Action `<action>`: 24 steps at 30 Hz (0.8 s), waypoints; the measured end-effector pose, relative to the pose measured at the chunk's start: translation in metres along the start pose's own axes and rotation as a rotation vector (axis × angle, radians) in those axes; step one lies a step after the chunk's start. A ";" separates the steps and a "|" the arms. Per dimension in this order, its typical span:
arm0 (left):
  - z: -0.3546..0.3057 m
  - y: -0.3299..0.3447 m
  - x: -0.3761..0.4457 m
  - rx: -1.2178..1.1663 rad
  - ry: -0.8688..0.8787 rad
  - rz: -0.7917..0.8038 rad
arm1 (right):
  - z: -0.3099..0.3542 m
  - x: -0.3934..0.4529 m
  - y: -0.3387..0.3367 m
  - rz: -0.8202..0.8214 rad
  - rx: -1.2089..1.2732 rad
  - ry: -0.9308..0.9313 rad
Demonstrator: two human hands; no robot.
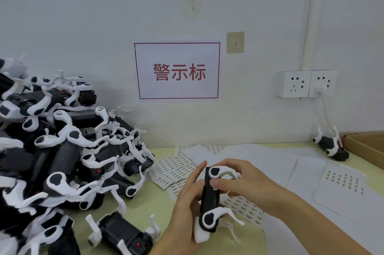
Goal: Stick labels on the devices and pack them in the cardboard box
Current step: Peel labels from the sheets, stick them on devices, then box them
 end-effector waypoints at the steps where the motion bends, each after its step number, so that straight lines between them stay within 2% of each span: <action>1: 0.000 -0.001 -0.001 -0.006 -0.007 -0.004 | 0.001 0.000 -0.002 -0.014 0.004 -0.014; 4: 0.001 -0.004 -0.002 0.004 -0.032 -0.036 | 0.000 0.001 -0.009 -0.097 -0.013 -0.047; 6: 0.002 -0.005 -0.003 -0.011 -0.045 -0.078 | -0.003 0.004 -0.019 -0.221 0.002 -0.067; 9: 0.003 -0.006 -0.002 -0.023 -0.058 -0.130 | -0.013 0.006 -0.033 -0.424 0.175 -0.081; 12: 0.005 -0.008 -0.002 -0.010 -0.067 -0.184 | -0.028 0.007 -0.031 -0.520 0.301 -0.034; 18: 0.003 -0.015 -0.001 -0.022 -0.028 -0.305 | -0.043 0.011 -0.028 -0.438 0.361 0.098; 24: 0.003 -0.017 -0.002 -0.101 -0.017 -0.337 | -0.039 0.011 -0.038 -0.304 0.294 0.153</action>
Point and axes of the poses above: each hand's wrist, its own x-axis towards the middle knuckle, its own y-axis out of the palm, z = x × y, the point moved 7 cm from there along x, towards the middle knuckle, and after that the axes turned 11 degrees about x, right-handed, at the moved point
